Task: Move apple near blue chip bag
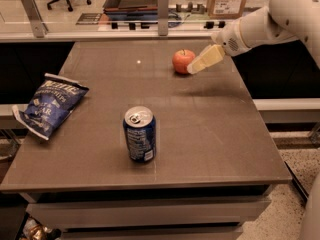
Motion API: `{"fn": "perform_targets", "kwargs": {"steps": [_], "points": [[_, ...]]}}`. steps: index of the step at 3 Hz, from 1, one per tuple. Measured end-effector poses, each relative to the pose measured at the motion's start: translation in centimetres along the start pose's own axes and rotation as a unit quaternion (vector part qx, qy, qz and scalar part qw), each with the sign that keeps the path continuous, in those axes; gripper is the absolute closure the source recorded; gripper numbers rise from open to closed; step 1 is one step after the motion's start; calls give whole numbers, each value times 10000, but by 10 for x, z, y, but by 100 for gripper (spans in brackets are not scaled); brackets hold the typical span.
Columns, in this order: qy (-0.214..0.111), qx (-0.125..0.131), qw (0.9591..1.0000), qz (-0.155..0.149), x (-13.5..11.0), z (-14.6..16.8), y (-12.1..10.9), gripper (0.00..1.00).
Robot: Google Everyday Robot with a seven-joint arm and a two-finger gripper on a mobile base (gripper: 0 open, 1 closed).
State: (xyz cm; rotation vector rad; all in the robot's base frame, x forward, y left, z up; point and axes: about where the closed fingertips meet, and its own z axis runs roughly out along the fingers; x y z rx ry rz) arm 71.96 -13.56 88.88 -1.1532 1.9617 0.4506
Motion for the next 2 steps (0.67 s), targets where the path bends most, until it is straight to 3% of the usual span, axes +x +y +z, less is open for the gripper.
{"fn": "perform_targets", "kwargs": {"steps": [2], "points": [[353,125,9979,523,3,36,5,0]]}}
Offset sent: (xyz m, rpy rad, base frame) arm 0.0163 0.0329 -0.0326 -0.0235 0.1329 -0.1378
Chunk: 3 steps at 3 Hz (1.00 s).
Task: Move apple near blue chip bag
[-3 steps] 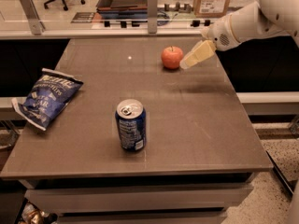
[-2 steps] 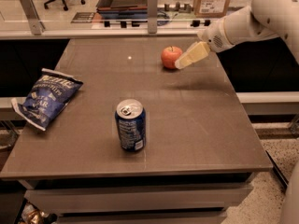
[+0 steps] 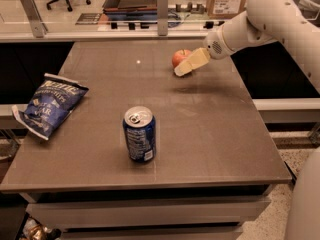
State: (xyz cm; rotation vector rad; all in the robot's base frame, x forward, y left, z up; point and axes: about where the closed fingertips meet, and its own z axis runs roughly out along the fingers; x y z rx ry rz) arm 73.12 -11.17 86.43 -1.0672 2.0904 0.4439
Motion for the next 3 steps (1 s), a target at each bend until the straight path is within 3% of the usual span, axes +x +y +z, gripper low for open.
{"fn": "perform_targets", "kwargs": {"steps": [1,2,3], "points": [[121,8,9998,187,0,14,3,0],[123,6,9997,192,0,14,3,0],[213,-22,9996,179,-1,26,3,18]]}}
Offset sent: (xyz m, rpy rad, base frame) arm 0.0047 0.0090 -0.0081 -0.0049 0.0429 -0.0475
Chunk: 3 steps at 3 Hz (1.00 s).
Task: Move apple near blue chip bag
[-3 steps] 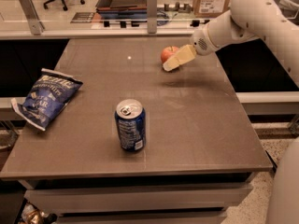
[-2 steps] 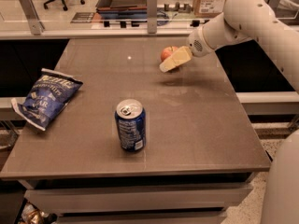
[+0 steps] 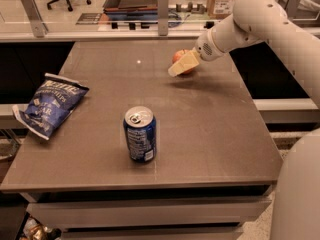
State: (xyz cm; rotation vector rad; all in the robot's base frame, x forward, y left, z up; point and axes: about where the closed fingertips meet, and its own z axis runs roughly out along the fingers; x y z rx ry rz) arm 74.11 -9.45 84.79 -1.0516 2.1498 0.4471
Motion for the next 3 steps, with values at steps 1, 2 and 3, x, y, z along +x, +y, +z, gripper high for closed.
{"fn": "perform_targets", "kwargs": {"steps": [1,2,3], "points": [[5,-24,10000,-1,0,3,1,41],[16,-47,10000,-3,1,6,3,64],[26,-70,10000,-4,1,9,4,87]]}}
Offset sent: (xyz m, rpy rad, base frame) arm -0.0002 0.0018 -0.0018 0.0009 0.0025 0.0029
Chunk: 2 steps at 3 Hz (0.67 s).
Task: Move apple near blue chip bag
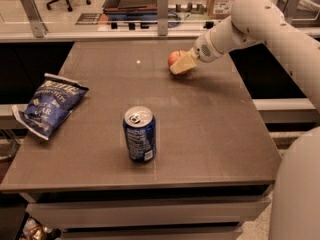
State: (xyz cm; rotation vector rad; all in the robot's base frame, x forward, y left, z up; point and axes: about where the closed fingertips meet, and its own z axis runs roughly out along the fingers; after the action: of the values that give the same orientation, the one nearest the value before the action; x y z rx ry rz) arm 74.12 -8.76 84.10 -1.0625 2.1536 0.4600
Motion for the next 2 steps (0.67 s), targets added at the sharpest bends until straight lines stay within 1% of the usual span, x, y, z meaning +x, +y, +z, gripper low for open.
{"fn": "perform_targets", "kwargs": {"steps": [1,2], "points": [[10,-23,10000,-2,0,3,1,100],[101,-12,9999,-15,-6,-3,8,100]]}}
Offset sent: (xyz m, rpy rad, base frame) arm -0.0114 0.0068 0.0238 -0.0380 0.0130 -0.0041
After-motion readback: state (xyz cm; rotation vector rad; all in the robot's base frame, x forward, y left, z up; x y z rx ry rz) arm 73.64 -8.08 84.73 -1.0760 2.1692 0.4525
